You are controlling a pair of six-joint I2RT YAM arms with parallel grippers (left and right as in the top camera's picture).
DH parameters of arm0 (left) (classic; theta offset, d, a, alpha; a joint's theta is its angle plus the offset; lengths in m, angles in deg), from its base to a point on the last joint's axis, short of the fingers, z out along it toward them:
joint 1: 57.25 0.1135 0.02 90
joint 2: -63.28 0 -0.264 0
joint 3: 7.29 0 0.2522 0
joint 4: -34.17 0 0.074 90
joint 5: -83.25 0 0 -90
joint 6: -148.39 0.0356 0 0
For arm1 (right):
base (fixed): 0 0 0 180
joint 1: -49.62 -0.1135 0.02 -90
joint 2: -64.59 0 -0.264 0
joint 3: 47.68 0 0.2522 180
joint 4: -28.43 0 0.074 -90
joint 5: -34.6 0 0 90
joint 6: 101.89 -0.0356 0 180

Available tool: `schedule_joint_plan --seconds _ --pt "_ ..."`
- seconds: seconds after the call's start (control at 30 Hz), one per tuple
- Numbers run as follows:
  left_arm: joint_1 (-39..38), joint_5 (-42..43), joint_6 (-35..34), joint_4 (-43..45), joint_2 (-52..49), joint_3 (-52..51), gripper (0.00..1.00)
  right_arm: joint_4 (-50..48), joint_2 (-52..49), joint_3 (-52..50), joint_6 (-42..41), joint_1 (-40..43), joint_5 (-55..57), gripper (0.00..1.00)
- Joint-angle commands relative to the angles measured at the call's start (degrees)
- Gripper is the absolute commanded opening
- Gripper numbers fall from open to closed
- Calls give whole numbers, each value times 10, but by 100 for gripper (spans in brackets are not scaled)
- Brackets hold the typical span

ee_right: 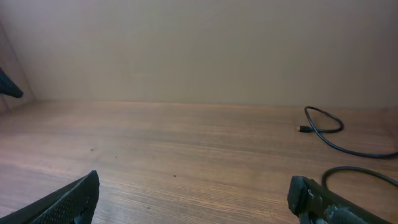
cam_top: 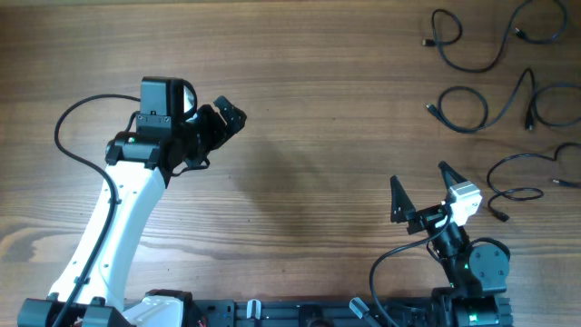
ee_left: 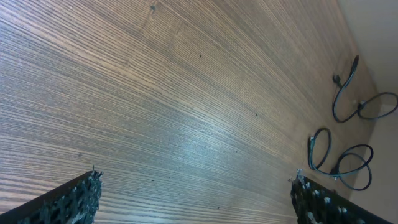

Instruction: Untangle cables

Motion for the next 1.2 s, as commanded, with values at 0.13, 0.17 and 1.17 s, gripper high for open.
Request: schedule_joint_plan --seconds 0.13,0.17,1.17 --pt "-2 -5 13 0 5 2 100 1 6 -1 70 -2 19 100" --pt "-2 -5 13 0 5 2 100 3 6 0 68 -2 42 100" --pt "-2 -5 13 0 5 2 100 10 7 0 85 19 108 100"
